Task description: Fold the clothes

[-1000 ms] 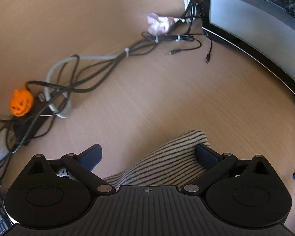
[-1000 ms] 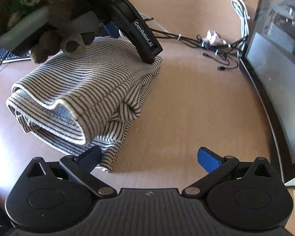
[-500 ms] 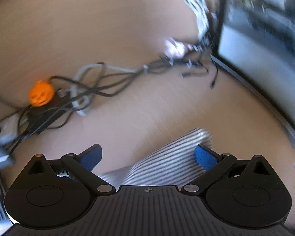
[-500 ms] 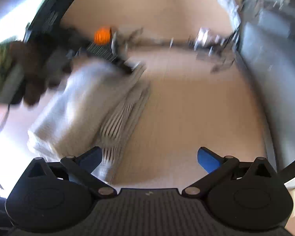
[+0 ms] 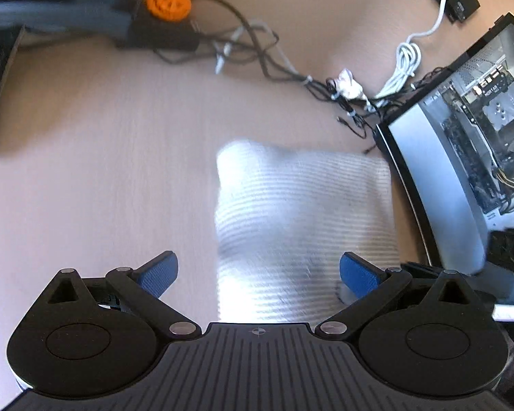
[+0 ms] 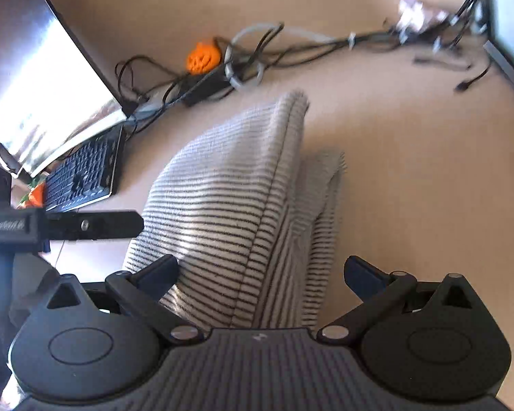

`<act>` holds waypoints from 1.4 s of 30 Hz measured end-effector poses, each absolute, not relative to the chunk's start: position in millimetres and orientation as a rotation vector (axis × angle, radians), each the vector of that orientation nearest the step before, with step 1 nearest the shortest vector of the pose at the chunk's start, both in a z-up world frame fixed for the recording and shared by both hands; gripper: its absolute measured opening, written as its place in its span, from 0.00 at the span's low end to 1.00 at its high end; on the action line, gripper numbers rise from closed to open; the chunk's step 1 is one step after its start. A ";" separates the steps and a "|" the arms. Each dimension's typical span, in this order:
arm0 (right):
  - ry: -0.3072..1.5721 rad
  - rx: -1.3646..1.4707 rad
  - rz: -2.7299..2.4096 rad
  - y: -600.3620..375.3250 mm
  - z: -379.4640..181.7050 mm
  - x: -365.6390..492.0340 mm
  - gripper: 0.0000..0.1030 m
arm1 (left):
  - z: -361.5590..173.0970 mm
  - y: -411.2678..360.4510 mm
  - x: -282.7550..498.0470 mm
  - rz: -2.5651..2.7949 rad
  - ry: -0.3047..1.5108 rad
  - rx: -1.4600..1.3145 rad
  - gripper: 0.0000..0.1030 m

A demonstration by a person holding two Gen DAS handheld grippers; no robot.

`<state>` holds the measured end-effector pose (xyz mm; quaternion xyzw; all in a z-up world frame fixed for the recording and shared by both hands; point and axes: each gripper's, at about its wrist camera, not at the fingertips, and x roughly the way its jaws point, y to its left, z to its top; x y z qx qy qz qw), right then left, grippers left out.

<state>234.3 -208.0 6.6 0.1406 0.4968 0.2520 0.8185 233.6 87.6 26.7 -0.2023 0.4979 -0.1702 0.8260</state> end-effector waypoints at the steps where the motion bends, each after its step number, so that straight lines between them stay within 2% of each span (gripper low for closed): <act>1: 1.070 0.319 0.546 -208.5 2.8 236.6 1.00 | 23.6 84.6 233.4 -0.371 1.063 -0.439 1.00; 5: 1.077 0.362 0.552 -218.5 -1.7 241.2 0.99 | 14.4 78.7 235.1 -0.398 1.071 -0.493 1.00; 8: 1.082 0.397 0.583 -223.6 -4.2 236.8 0.90 | 8.4 80.2 235.9 -0.390 1.090 -0.530 1.00; 15: 1.073 0.378 0.599 -218.8 -3.7 236.5 0.88 | 3.5 81.6 231.6 -0.341 1.106 -0.545 0.99; 16: 1.072 0.377 0.603 -219.3 -3.7 236.5 0.88 | 3.6 81.8 230.4 -0.340 1.105 -0.547 0.98; 19: 1.068 0.380 0.608 -221.8 -2.5 237.1 0.88 | 6.4 84.7 224.5 -0.333 1.102 -0.550 0.83; 22: 1.039 0.374 0.591 -224.9 4.7 235.8 0.87 | 16.3 83.4 216.0 -0.319 1.084 -0.489 0.81; 26: 0.979 0.395 0.551 -234.8 21.2 233.6 0.72 | 25.1 73.7 207.4 -0.323 1.079 -0.382 0.82; 27: 0.971 0.390 0.537 -235.7 23.8 234.3 0.71 | 25.6 71.0 206.4 -0.324 1.082 -0.367 0.82; 33: 1.015 0.343 0.518 -232.6 19.0 236.6 0.71 | 20.3 55.9 205.8 -0.323 1.103 -0.328 0.83; 42: 1.079 0.482 0.617 -228.6 -6.5 241.0 0.73 | 21.0 72.9 189.9 -0.277 1.069 -0.362 0.78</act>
